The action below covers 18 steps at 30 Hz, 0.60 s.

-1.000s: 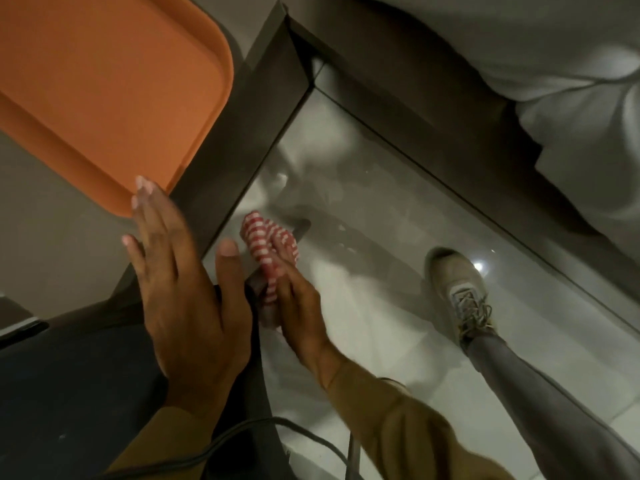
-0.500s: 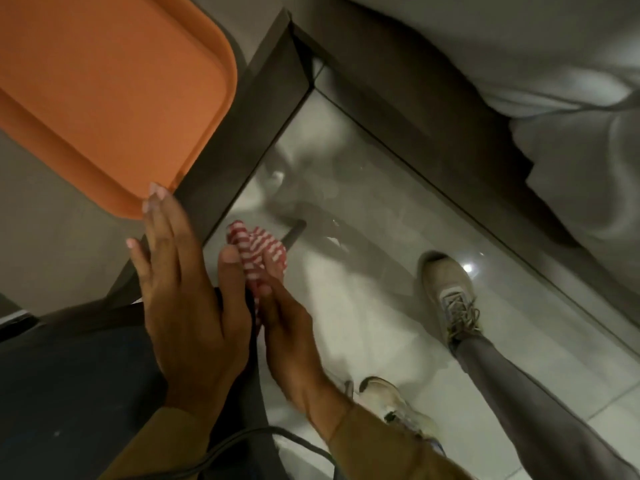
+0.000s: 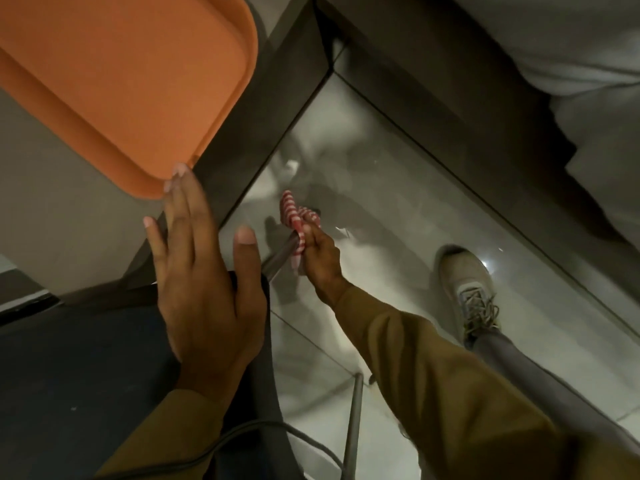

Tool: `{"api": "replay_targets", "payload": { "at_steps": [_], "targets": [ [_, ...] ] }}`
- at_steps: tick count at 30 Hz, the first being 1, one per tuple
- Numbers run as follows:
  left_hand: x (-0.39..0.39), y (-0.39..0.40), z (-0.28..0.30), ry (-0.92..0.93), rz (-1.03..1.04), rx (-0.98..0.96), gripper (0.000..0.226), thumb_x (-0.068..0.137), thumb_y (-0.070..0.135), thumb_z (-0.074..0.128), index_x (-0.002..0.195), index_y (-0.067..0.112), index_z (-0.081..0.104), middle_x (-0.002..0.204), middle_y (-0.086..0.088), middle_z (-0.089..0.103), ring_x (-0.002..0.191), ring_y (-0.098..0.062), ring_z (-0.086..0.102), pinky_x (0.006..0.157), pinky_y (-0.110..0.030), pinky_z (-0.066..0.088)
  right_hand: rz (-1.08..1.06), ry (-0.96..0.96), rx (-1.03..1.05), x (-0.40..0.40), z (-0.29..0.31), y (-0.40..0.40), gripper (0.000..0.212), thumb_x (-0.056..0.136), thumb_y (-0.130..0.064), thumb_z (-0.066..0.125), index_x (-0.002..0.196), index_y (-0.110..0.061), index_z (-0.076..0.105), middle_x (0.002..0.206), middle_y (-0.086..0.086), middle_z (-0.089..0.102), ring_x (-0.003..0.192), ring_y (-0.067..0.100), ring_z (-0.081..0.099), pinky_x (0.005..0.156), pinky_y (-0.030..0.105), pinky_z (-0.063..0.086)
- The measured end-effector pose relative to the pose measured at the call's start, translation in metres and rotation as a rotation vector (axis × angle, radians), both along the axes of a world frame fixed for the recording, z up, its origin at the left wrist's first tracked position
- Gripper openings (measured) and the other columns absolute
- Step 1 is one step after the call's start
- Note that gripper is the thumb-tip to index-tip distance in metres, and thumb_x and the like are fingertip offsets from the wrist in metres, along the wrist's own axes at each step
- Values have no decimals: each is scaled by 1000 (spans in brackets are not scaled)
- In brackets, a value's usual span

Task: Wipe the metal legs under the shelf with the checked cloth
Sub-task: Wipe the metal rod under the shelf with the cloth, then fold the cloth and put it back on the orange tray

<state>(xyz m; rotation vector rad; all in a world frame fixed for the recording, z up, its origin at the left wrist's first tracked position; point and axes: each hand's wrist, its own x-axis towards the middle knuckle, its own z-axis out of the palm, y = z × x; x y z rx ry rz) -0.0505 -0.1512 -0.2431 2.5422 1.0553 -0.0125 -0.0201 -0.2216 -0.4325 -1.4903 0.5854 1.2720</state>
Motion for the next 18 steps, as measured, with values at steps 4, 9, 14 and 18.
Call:
{"api": "replay_targets", "payload": {
  "at_steps": [4,9,14,18],
  "targets": [
    [-2,1,1,-1,-3,-2,82,113,62,10,172,6,19,181,-10,25,171,-25,20,141,-46,4,111,-97,39,-7,38,-13,32,111,-45,50,136,-39,68,139,6,73,129,26,69,115,50,55],
    [-3,3,-1,-2,27,5,73,114,53,17,172,8,26,179,-10,31,169,-22,24,141,-40,3,207,-284,138,-4,107,-27,35,114,-27,51,140,-17,71,135,5,76,125,19,72,111,37,57],
    [-3,5,-1,-10,40,14,70,115,48,19,169,6,35,176,-7,38,166,-23,33,140,-51,16,327,-417,148,6,145,-29,29,113,-20,54,127,-15,79,121,-1,81,111,6,75,99,19,59],
    [-5,7,-3,-25,78,1,65,115,42,24,167,6,38,175,-6,40,163,-26,40,139,-53,20,428,-303,168,38,152,-33,27,110,-13,55,116,-10,81,114,11,83,103,15,76,94,27,60]
  ]
}}
